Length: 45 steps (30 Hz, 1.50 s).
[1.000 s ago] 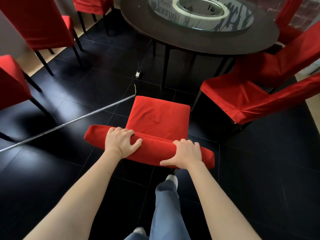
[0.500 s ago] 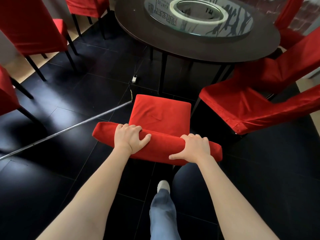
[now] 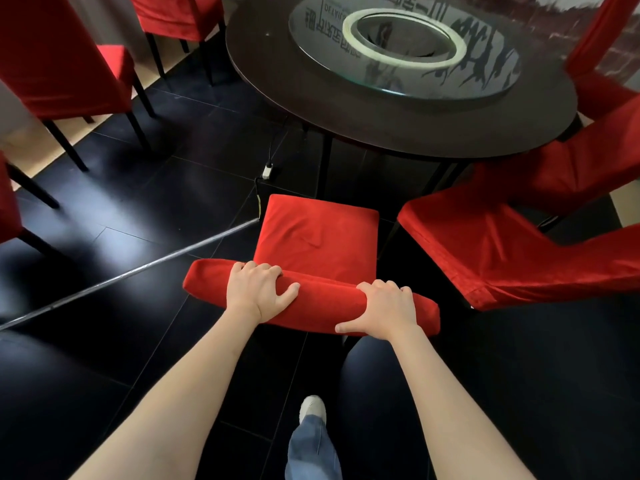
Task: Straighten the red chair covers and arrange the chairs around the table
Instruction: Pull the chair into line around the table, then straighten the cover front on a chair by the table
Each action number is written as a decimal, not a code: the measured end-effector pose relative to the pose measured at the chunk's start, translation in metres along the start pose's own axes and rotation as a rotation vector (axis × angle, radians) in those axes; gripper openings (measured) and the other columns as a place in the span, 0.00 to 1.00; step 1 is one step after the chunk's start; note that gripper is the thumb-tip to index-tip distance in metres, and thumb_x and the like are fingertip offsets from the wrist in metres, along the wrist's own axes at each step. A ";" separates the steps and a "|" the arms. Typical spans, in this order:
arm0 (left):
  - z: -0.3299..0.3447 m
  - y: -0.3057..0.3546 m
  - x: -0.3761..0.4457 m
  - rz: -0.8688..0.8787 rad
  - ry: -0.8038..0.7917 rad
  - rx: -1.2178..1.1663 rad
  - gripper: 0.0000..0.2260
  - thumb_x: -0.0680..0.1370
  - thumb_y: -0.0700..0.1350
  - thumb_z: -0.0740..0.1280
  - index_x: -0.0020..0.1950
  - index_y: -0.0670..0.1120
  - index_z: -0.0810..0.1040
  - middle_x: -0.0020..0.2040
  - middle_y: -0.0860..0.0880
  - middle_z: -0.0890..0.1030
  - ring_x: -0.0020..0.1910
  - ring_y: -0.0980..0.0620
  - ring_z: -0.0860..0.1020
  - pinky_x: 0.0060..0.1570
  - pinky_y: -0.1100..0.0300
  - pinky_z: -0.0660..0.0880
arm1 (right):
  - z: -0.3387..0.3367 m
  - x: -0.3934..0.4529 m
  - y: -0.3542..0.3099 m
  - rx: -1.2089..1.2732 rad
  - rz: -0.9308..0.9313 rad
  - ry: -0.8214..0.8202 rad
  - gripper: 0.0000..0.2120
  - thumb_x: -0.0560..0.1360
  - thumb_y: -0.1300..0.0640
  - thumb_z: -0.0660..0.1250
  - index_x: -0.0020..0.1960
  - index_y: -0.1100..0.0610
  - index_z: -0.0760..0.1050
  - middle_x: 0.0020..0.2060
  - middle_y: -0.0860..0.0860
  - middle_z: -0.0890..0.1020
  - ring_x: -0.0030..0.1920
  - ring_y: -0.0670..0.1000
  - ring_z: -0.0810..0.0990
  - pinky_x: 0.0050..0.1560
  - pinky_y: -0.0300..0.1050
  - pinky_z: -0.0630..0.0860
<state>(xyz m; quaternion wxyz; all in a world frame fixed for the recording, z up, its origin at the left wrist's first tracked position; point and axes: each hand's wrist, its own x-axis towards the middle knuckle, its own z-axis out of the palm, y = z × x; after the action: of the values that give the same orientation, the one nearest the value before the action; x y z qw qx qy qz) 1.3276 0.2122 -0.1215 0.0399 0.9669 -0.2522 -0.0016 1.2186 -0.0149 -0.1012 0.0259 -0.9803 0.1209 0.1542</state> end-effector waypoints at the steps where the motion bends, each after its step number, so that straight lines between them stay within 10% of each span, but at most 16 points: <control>1: 0.000 0.002 0.007 -0.003 -0.001 0.002 0.33 0.71 0.69 0.43 0.51 0.52 0.81 0.45 0.52 0.82 0.47 0.49 0.78 0.53 0.52 0.68 | -0.002 0.007 0.004 0.002 0.002 -0.002 0.52 0.51 0.16 0.52 0.66 0.45 0.70 0.56 0.46 0.77 0.58 0.51 0.73 0.58 0.52 0.67; 23: -0.002 0.008 0.082 -0.031 -0.070 0.003 0.35 0.70 0.70 0.41 0.55 0.52 0.80 0.49 0.53 0.82 0.50 0.50 0.77 0.56 0.52 0.67 | -0.025 0.075 0.029 0.014 -0.011 -0.070 0.52 0.53 0.17 0.55 0.68 0.48 0.68 0.59 0.47 0.77 0.60 0.52 0.73 0.62 0.54 0.66; 30: -0.016 0.001 0.088 -0.120 -0.076 -0.164 0.28 0.72 0.70 0.55 0.61 0.53 0.78 0.56 0.52 0.81 0.62 0.50 0.74 0.71 0.37 0.49 | -0.035 0.078 0.032 0.173 -0.037 -0.232 0.57 0.56 0.21 0.63 0.76 0.46 0.50 0.67 0.51 0.72 0.68 0.56 0.69 0.68 0.60 0.62; 45: -0.063 -0.144 0.061 -0.526 0.190 -0.310 0.22 0.72 0.65 0.63 0.59 0.54 0.79 0.56 0.54 0.81 0.61 0.50 0.74 0.70 0.36 0.50 | -0.100 0.177 -0.119 0.197 -0.358 -0.162 0.53 0.58 0.22 0.62 0.76 0.44 0.52 0.69 0.51 0.72 0.69 0.55 0.69 0.69 0.62 0.59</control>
<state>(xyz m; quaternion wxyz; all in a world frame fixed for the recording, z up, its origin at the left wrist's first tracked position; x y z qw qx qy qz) 1.4520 0.3126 -0.0689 0.2084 0.9771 0.0145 0.0403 1.4402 0.0511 -0.0593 0.1581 -0.9632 -0.0431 0.2128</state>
